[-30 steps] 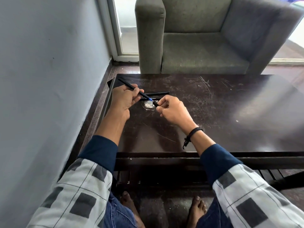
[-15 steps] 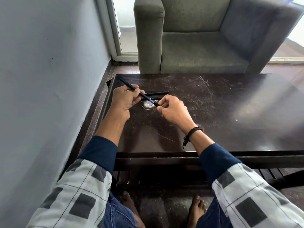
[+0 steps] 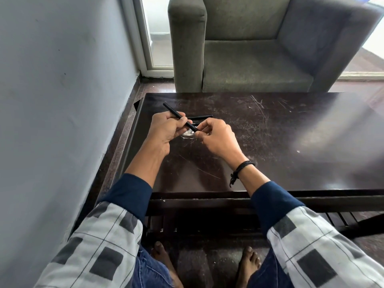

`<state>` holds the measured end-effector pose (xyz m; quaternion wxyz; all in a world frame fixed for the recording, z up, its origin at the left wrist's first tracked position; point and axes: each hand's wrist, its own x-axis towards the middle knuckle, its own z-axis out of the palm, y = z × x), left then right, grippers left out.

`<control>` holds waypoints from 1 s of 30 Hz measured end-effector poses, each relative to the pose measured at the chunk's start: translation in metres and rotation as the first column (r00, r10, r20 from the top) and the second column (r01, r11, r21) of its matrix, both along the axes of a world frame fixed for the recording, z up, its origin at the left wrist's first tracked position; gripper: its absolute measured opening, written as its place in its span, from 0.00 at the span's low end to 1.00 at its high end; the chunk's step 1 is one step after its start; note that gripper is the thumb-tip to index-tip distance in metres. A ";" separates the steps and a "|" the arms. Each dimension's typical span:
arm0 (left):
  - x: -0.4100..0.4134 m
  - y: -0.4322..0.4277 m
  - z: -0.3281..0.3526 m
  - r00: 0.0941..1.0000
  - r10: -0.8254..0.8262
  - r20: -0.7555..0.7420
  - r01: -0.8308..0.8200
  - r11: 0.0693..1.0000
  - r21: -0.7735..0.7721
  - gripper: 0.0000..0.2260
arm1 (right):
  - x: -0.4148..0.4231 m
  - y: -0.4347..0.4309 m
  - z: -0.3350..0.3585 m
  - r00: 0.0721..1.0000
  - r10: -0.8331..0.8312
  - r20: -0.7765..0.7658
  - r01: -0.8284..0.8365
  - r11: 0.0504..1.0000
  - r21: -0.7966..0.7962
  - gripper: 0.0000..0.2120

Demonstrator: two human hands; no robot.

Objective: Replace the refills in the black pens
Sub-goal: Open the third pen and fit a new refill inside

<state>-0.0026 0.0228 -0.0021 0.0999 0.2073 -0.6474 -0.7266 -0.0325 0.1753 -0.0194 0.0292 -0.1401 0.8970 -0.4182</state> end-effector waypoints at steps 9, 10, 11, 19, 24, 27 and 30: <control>0.001 0.012 -0.009 0.998 0.061 -0.024 -0.060 0.998 0.035 0.05 | 0.005 0.004 0.002 0.997 -0.005 -0.081 0.007 1.000 0.028 0.04; 0.002 0.013 -0.009 0.997 0.067 -0.024 -0.066 0.997 0.042 0.05 | 0.006 0.005 0.001 0.996 -0.002 -0.088 0.004 0.999 0.032 0.04; 0.001 0.014 -0.010 0.997 0.070 -0.020 -0.069 0.997 0.046 0.04 | 0.006 0.005 0.001 0.996 0.000 -0.095 0.004 0.999 0.035 0.05; -0.001 0.019 -0.022 0.996 0.093 0.009 -0.093 0.987 0.134 0.04 | 0.006 0.008 0.004 0.995 0.008 -0.102 0.001 0.996 0.084 0.03; -0.009 0.010 -0.027 0.991 0.137 0.010 -0.137 0.984 0.114 0.07 | -0.007 0.008 0.000 0.993 0.007 -0.117 0.011 0.989 0.151 0.06; -0.015 -0.005 -0.035 0.969 0.244 0.030 -0.243 0.970 -0.021 0.07 | -0.014 0.017 -0.007 0.986 -0.026 -0.163 0.060 0.976 0.210 0.09; -0.018 -0.020 -0.039 0.955 0.297 0.019 -0.282 0.921 -0.269 0.10 | -0.023 0.024 -0.008 0.980 -0.077 -0.183 0.119 0.966 0.228 0.11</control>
